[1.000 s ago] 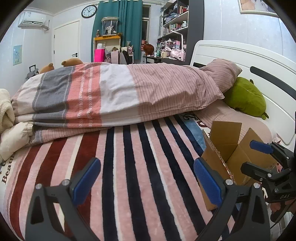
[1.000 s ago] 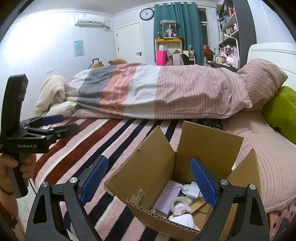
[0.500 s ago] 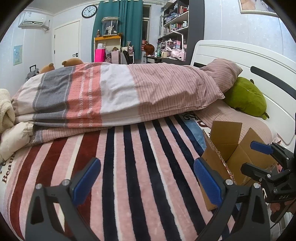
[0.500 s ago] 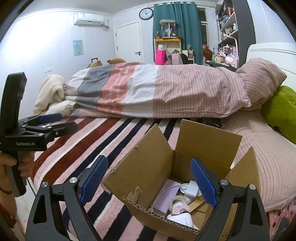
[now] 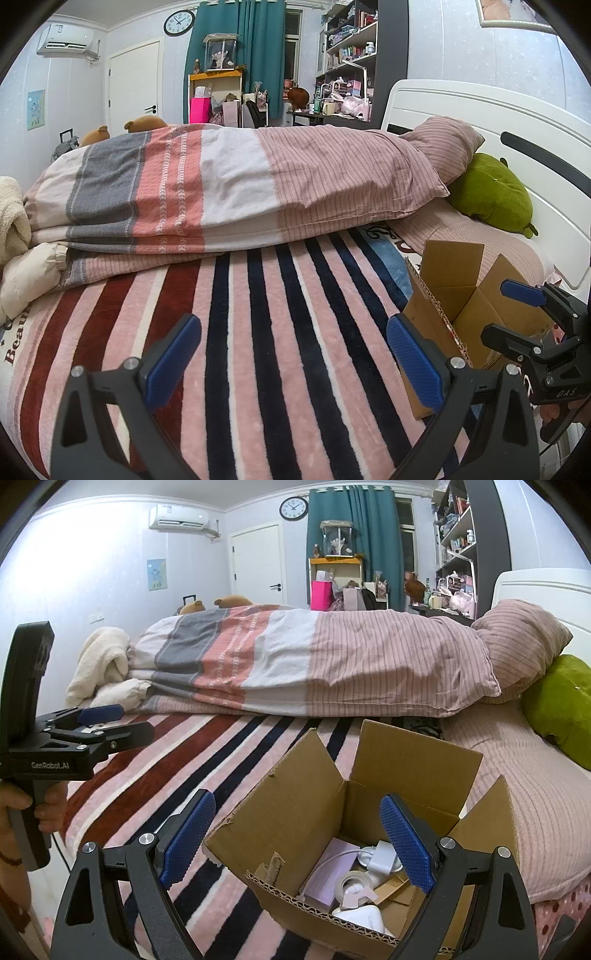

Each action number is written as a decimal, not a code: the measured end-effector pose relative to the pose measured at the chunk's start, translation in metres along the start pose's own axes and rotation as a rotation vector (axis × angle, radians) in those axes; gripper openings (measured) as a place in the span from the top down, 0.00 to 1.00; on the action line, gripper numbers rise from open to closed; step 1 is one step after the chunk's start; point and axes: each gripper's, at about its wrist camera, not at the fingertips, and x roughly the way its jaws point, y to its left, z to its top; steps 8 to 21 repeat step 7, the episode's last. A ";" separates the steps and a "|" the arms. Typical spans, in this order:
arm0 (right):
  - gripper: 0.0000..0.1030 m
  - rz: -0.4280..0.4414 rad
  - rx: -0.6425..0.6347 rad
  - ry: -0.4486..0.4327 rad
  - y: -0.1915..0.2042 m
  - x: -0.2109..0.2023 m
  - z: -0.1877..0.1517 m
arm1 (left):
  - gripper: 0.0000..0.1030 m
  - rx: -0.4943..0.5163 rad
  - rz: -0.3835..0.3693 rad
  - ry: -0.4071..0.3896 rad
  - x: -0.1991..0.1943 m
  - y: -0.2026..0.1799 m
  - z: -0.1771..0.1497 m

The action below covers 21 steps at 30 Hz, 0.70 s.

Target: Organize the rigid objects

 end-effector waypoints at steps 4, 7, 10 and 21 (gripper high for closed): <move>0.13 0.000 -0.002 0.001 -0.001 0.000 0.000 | 0.03 0.001 0.003 0.000 0.000 0.000 0.000; 0.13 0.001 -0.002 0.000 -0.001 0.000 0.000 | 0.03 -0.002 0.009 -0.002 -0.001 0.002 -0.002; 0.13 0.001 -0.002 0.000 -0.001 0.000 0.000 | 0.03 -0.002 0.009 -0.002 -0.001 0.002 -0.002; 0.13 0.001 -0.002 0.000 -0.001 0.000 0.000 | 0.03 -0.002 0.009 -0.002 -0.001 0.002 -0.002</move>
